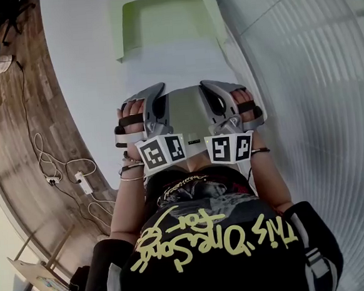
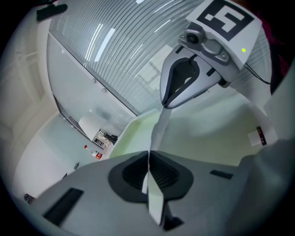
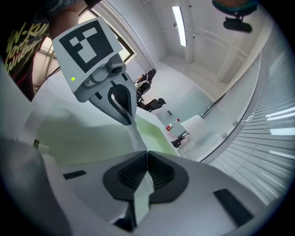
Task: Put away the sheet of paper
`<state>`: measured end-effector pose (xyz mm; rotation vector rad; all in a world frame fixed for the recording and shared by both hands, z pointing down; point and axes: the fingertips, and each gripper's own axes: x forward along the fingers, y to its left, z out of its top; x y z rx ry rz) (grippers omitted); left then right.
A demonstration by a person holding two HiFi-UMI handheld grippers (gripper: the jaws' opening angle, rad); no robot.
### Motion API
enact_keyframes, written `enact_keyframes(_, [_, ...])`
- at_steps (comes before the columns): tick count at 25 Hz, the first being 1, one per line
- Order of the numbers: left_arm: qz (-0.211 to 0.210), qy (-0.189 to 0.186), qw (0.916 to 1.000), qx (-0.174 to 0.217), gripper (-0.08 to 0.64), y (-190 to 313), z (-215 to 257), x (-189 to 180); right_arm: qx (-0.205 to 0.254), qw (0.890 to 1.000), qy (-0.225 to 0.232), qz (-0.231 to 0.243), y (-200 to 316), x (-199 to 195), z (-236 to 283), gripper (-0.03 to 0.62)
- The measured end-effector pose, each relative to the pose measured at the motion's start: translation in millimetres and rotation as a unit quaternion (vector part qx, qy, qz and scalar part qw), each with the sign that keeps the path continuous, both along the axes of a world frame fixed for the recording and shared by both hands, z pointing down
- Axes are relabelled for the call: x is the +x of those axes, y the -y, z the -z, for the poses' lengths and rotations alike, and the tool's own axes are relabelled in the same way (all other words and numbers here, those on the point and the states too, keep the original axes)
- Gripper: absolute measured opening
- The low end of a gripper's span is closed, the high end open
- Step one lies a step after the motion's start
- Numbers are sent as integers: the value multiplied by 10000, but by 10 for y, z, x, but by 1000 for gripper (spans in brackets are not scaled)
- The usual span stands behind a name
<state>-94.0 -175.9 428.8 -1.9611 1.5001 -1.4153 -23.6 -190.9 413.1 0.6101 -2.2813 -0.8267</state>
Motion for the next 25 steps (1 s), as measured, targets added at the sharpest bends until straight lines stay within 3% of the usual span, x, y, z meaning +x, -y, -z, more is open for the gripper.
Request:
enact_keyframes(7, [73, 58, 10000, 26, 9, -172, -119, -2, 10, 10000, -31, 63, -177, 11, -160, 8])
enact_keyframes(25, [163, -121, 9998, -36, 9, -59, -15, -98, -9, 9998, -152, 106, -93, -74, -74, 8])
